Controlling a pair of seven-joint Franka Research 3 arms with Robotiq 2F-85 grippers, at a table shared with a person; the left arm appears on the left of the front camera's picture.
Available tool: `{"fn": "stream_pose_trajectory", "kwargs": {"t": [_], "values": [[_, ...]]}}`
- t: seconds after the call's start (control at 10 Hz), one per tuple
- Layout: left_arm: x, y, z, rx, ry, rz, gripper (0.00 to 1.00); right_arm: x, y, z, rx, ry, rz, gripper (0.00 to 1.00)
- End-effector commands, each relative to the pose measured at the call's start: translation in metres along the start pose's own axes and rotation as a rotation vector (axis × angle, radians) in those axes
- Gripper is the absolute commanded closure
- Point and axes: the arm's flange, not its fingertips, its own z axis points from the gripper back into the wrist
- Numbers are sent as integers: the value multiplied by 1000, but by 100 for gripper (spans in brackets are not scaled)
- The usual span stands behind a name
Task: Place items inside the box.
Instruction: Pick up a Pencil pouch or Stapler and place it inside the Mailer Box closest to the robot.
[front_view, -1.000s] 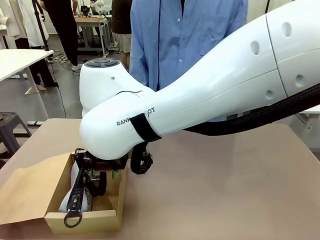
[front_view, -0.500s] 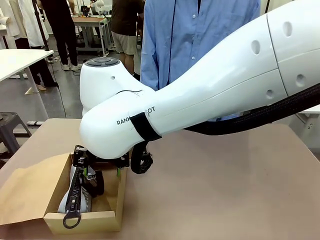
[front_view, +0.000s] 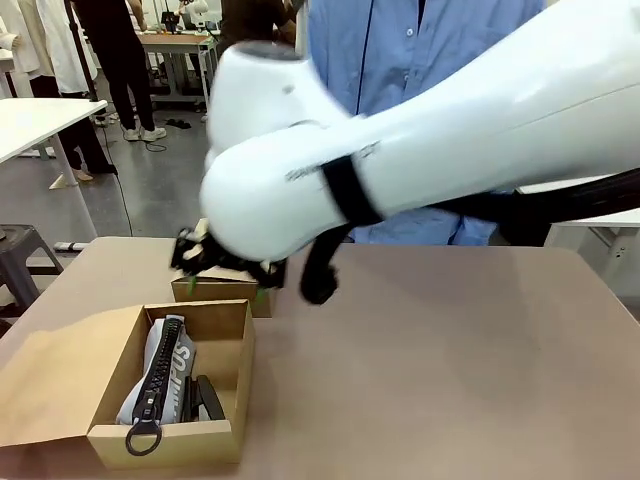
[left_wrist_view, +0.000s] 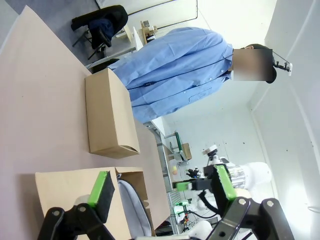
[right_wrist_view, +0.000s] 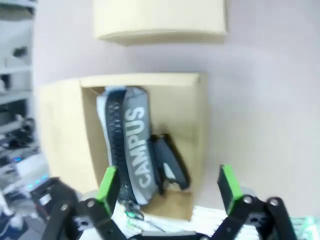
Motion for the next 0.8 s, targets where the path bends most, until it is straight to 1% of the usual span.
{"fn": "stream_pose_trajectory", "kwargs": {"t": [0.0,0.2,0.3,0.4,0.5,0.7], "values": [[0,-1,-2,-19,-12,-21,0,1,-104,59,63,58,1,0],[0,-1,-2,-19,-12,-21,0,6,-189,92,184,109,-39,0],[0,-1,-2,-19,-12,-21,0,1,-227,104,259,134,-21,0],[0,-1,-2,-19,-12,-21,0,-9,-272,117,317,137,-4,0],[0,-1,-2,-19,-12,-21,0,-21,-317,131,446,158,73,0],[0,-1,-2,-19,-12,-21,0,-35,-414,149,611,181,-52,0]]}}
